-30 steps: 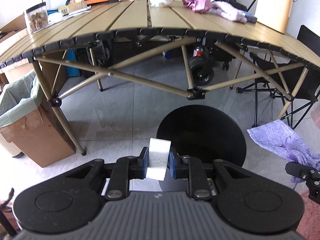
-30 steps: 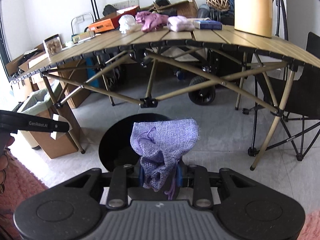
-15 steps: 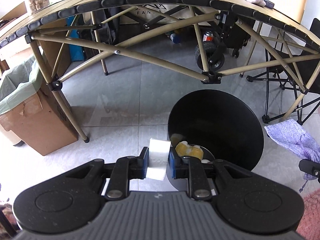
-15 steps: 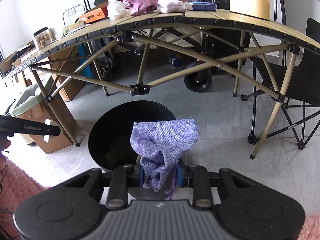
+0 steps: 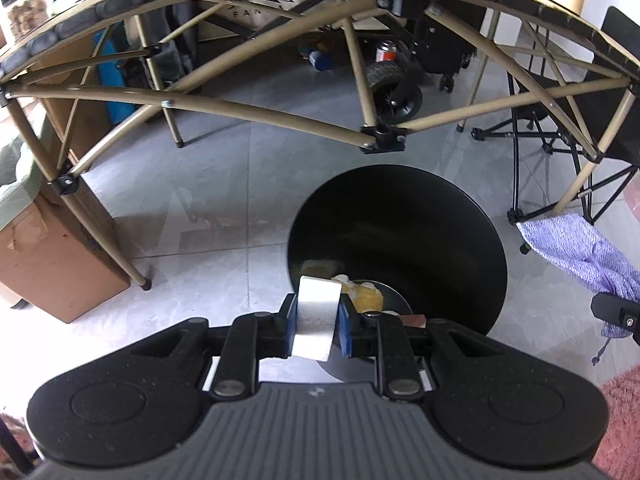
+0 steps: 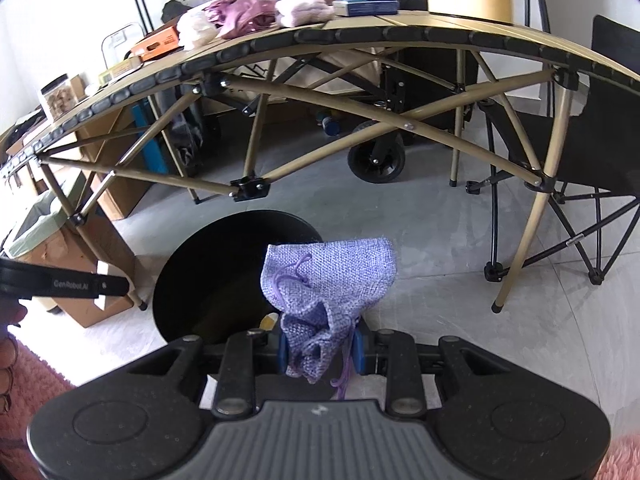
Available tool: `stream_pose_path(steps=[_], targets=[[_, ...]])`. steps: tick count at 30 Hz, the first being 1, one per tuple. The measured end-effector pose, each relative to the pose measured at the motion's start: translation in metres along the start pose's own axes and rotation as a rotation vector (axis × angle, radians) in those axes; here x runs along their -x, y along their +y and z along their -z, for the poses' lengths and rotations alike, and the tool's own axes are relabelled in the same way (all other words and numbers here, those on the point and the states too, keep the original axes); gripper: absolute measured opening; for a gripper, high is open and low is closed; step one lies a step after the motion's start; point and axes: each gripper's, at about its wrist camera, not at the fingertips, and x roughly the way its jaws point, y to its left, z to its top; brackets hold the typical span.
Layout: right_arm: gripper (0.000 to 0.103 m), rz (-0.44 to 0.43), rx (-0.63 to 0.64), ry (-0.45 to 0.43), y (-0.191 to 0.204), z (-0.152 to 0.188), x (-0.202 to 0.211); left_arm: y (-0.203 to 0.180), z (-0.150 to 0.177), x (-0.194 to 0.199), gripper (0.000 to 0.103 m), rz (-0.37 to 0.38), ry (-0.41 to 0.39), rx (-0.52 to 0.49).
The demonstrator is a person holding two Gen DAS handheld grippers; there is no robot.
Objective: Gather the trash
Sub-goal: 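Lower the left tool into the bin and open it to drop the white card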
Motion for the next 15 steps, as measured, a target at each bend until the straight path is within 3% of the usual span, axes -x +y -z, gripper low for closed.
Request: stream_pose_path(steps=[15], targets=[[0.028,0.02,-0.057,-0.03,-0.021,-0.011,-0.001,-0.046,-0.02,-0.026,0.021,0.034,0.025,-0.085]])
